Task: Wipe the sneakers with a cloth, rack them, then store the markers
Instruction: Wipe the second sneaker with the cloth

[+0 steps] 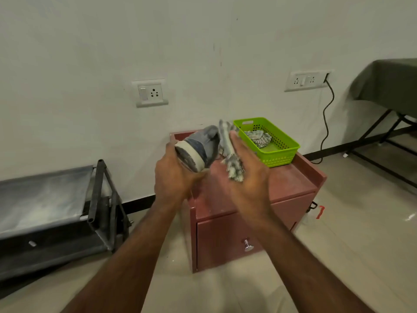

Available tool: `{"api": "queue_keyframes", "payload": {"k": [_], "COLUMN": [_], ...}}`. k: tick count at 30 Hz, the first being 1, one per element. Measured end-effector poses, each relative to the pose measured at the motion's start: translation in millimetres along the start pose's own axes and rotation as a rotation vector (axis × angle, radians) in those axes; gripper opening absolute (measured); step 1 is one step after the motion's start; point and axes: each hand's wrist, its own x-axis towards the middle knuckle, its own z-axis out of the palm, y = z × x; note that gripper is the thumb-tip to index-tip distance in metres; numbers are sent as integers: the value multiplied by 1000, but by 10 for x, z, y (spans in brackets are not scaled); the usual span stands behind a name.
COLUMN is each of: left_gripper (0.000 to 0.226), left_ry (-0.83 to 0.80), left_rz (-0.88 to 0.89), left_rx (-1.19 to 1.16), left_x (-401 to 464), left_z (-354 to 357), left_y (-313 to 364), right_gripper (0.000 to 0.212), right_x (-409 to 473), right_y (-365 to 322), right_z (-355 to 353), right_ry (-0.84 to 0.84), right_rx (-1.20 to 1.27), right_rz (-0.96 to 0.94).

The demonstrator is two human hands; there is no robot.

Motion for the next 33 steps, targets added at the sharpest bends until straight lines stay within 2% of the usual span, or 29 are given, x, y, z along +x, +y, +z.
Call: {"api": "queue_keyframes", "payload": {"k": [2,3,4,5,6,8,10,11,13,16,18,21,23,25,28,31,33], "left_gripper": [70,53,45,48,60,88,97,98,98,90,82,93,100,103,94,73,59], "left_ry": [-3,5,17,29,43,58,44,34,33,16,31,68,49,37,-4,-19,-18], "left_rz": [39,37,15,-22,-56,-68,-42,-32,-35,-55,-59,-97,-133,-184,-271,-301,-306], "left_rx": [-1,-2,-3,-9,-28,-47,-37,-40,-46,-81,-97,-146,-153,-161,-216,-265,-273], "left_x": [-32,-47,-42,-24,-7,8,3,0,1,8,2,23,30,24,7,0,-11], "left_z": [36,46,44,26,8,-30,-45,-45,-48,-55,-75,-118,-119,-94,-77,-106,-128], "left_y": [10,10,12,4,-11,-25,-6,-5,-30,-48,-49,-67,-58,-56,-88,-171,-195], "right_gripper": [70,69,67,64,63,57,46,46,59,68,60,46,38,34,52,71,71], "right_x": [-54,-96,-141,-185,-221,-236,-174,-145,-117,-160,-219,-262,-233,-205,-232,-256,-240], "right_y": [-112,-107,-60,51,170,358,487,471,296,102,218,411,481,481,432,463,439], "right_z": [78,124,154,172,168,121,63,32,-17,72,214,236,217,268,401,440,432], "right_ry": [-212,-310,-375,-391,-380,-319,-235,-171,-99,-291,-421,-345,-274,-248,-326,-378,-398], "right_rx": [-13,-28,-38,-45,-41,-60,-43,-11,78,137,200,81,83,135,121,67,36], "right_rz": [-193,-236,-242,-200,-92,246,454,454,299,-56,37,369,510,510,405,378,356]}}
